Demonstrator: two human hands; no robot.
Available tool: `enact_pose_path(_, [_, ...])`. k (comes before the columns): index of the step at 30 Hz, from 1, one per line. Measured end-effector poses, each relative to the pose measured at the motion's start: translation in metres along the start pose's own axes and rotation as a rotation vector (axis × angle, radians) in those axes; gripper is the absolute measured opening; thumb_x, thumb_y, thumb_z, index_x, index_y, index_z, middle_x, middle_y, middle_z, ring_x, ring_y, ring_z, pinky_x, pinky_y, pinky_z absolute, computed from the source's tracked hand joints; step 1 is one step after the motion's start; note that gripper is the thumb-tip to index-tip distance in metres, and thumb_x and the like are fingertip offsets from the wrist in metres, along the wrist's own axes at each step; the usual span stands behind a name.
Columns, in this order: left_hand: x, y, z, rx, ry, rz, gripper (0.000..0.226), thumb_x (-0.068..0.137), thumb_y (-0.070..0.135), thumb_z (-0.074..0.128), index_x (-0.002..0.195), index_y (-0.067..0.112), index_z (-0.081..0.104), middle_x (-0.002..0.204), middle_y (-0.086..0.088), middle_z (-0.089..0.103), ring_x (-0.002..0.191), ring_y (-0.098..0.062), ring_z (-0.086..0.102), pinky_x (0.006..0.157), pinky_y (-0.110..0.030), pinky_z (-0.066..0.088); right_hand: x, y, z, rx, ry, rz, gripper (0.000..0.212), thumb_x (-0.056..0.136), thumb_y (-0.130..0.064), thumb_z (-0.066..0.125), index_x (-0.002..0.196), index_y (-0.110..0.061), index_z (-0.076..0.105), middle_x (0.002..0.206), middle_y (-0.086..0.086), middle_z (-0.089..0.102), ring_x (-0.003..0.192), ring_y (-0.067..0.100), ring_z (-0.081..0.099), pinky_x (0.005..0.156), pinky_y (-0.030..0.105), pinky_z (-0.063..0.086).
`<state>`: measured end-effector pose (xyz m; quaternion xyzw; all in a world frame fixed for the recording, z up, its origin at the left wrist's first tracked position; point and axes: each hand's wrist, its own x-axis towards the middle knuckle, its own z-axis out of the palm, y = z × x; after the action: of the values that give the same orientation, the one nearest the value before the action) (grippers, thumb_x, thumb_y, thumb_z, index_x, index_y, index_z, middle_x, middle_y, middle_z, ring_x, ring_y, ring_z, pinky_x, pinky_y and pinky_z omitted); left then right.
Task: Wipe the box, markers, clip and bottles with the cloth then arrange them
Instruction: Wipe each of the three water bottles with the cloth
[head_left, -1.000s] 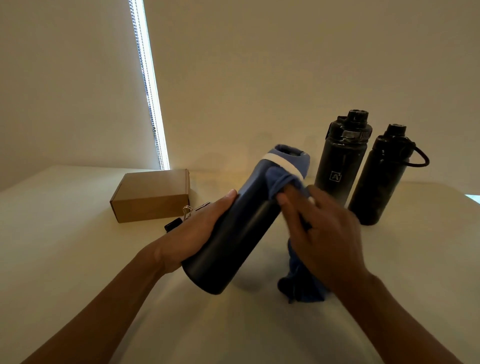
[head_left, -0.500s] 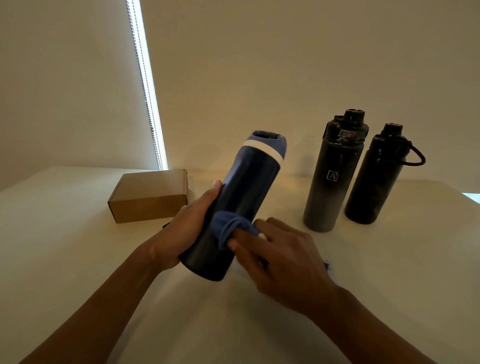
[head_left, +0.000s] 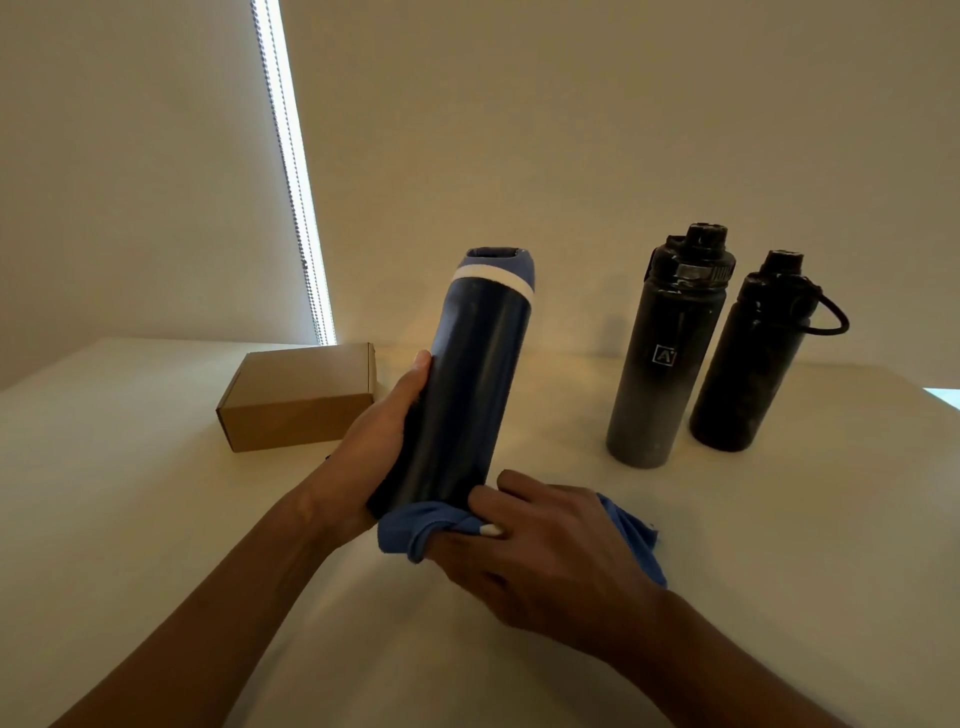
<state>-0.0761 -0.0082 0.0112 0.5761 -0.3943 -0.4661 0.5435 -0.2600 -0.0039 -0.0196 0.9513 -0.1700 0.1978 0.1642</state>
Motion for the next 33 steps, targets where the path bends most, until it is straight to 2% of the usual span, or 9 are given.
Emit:
enact_pose_path(4, [0.0, -0.002, 0.002, -0.147, 0.037, 0.097, 0.033, 0.093, 0.061, 0.05, 0.101, 0.03, 0.059, 0.082, 0.001, 0.075, 0.073, -0.015, 0.072, 0.051, -0.02, 0.056, -0.001, 0.006, -0.002, -0.008, 0.059, -0.011, 0.062, 0.073, -0.041, 0.084, 0.119, -0.033, 0.044, 0.089, -0.007, 0.06, 0.069, 0.009, 0.052, 0.05, 0.025, 0.05])
enact_pose_path(6, [-0.005, 0.001, 0.004, -0.194, 0.033, 0.106, 0.053, 0.073, 0.077, 0.06, 0.099, 0.032, 0.057, 0.07, 0.008, 0.075, 0.061, -0.008, 0.072, 0.047, -0.021, 0.055, -0.001, 0.006, -0.002, -0.023, 0.071, -0.012, 0.063, 0.073, -0.043, 0.084, 0.121, -0.034, 0.044, 0.09, -0.008, 0.06, 0.069, 0.008, 0.052, 0.05, 0.024, 0.05])
enact_pose_path(7, [-0.005, 0.0, 0.005, -0.203, 0.036, 0.087, 0.061, 0.066, 0.082, 0.062, 0.101, 0.032, 0.058, 0.074, 0.007, 0.076, 0.061, -0.007, 0.073, 0.048, -0.024, 0.056, -0.002, 0.006, -0.001, -0.027, 0.072, -0.014, 0.062, 0.074, -0.045, 0.083, 0.121, -0.035, 0.044, 0.091, -0.008, 0.061, 0.07, 0.008, 0.052, 0.051, 0.024, 0.05])
enact_pose_path(10, [-0.007, 0.001, 0.004, -0.202, 0.028, 0.05, 0.044, 0.091, 0.071, 0.046, 0.105, 0.031, 0.06, 0.099, -0.004, 0.073, 0.083, -0.02, 0.074, 0.064, -0.033, 0.058, -0.004, 0.007, 0.0, -0.015, 0.105, 0.004, 0.046, 0.085, -0.051, 0.07, 0.123, -0.038, 0.048, 0.094, -0.009, 0.06, 0.073, 0.007, 0.05, 0.054, 0.021, 0.045])
enact_pose_path(13, [-0.008, 0.0, 0.002, -0.108, -0.033, 0.062, 0.062, 0.081, 0.076, 0.044, 0.116, 0.028, 0.06, 0.11, -0.008, 0.072, 0.098, -0.023, 0.072, 0.08, -0.037, 0.057, -0.005, 0.013, -0.003, 0.021, 0.208, 0.104, 0.03, 0.094, -0.05, 0.059, 0.121, -0.038, 0.055, 0.091, -0.009, 0.059, 0.071, 0.006, 0.046, 0.057, 0.019, 0.036])
enact_pose_path(17, [-0.011, -0.006, 0.002, 0.05, -0.145, 0.111, 0.061, 0.085, 0.069, 0.039, 0.122, 0.025, 0.062, 0.092, 0.003, 0.08, 0.085, -0.012, 0.076, 0.079, -0.031, 0.056, -0.011, 0.03, -0.002, 0.033, 0.335, 0.229, 0.027, 0.101, -0.047, 0.049, 0.122, -0.032, 0.059, 0.093, -0.005, 0.059, 0.076, 0.006, 0.046, 0.066, 0.02, 0.038])
enact_pose_path(23, [-0.015, -0.007, 0.01, 0.199, -0.316, 0.127, 0.058, 0.095, 0.069, 0.028, 0.116, 0.029, 0.064, 0.094, 0.001, 0.079, 0.084, -0.019, 0.078, 0.07, -0.024, 0.059, -0.019, 0.061, -0.021, 0.054, 0.552, 0.48, 0.034, 0.106, -0.044, 0.039, 0.116, -0.021, 0.063, 0.081, -0.006, 0.052, 0.065, 0.005, 0.043, 0.062, 0.013, 0.035])
enact_pose_path(27, [-0.015, -0.008, 0.016, 0.214, -0.321, 0.125, 0.061, 0.088, 0.074, 0.031, 0.118, 0.032, 0.063, 0.096, 0.004, 0.079, 0.089, -0.017, 0.078, 0.082, -0.033, 0.061, -0.023, 0.072, -0.025, 0.083, 0.578, 0.56, 0.036, 0.106, -0.042, 0.042, 0.12, -0.019, 0.067, 0.082, -0.004, 0.055, 0.065, 0.008, 0.048, 0.059, 0.024, 0.045])
enact_pose_path(33, [-0.011, -0.011, 0.01, 0.154, -0.303, 0.121, 0.057, 0.096, 0.069, 0.03, 0.119, 0.029, 0.064, 0.094, 0.003, 0.079, 0.087, -0.018, 0.078, 0.07, -0.024, 0.059, -0.017, 0.06, -0.014, 0.099, 0.515, 0.516, 0.035, 0.106, -0.041, 0.041, 0.114, -0.017, 0.065, 0.079, -0.007, 0.052, 0.064, 0.006, 0.046, 0.059, 0.021, 0.042])
